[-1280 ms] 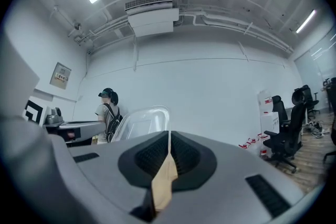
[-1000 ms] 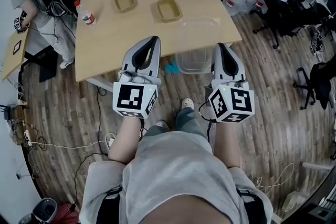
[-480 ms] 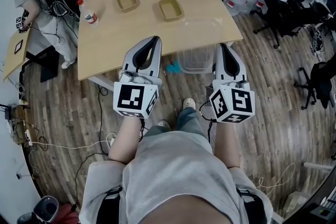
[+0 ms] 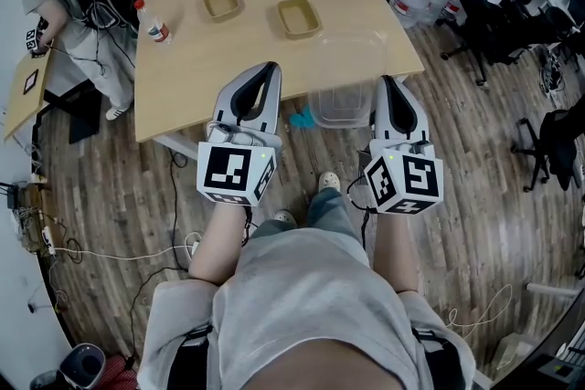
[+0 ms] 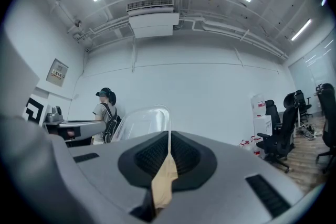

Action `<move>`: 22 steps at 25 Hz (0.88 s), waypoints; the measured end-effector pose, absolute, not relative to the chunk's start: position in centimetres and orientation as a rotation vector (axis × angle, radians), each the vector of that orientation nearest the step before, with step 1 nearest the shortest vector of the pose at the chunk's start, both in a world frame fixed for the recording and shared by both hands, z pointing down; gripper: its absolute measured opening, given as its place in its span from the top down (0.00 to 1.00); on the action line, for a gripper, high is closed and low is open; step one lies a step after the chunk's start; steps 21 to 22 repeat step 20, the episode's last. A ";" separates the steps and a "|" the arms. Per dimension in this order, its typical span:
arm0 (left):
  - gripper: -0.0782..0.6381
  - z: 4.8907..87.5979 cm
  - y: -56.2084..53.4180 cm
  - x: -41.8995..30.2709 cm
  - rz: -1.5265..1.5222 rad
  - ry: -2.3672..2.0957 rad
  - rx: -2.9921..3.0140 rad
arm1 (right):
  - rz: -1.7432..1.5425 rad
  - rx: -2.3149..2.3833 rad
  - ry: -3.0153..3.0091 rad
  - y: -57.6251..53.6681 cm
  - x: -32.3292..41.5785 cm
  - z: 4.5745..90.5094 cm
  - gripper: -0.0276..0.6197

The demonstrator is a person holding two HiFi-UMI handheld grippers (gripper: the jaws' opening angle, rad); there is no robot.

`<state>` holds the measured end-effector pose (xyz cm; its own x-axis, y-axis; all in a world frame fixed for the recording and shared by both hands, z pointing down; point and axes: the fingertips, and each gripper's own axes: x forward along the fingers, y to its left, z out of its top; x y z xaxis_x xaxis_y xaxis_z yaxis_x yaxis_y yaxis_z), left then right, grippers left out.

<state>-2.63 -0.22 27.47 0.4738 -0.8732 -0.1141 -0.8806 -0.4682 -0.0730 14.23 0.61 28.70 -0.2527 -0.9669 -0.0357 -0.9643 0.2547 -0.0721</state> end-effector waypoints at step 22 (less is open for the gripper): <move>0.87 28.4 -1.1 -4.7 0.097 1.558 -2.607 | -0.031 -1.880 2.438 -0.2 11.9 28.9 0.92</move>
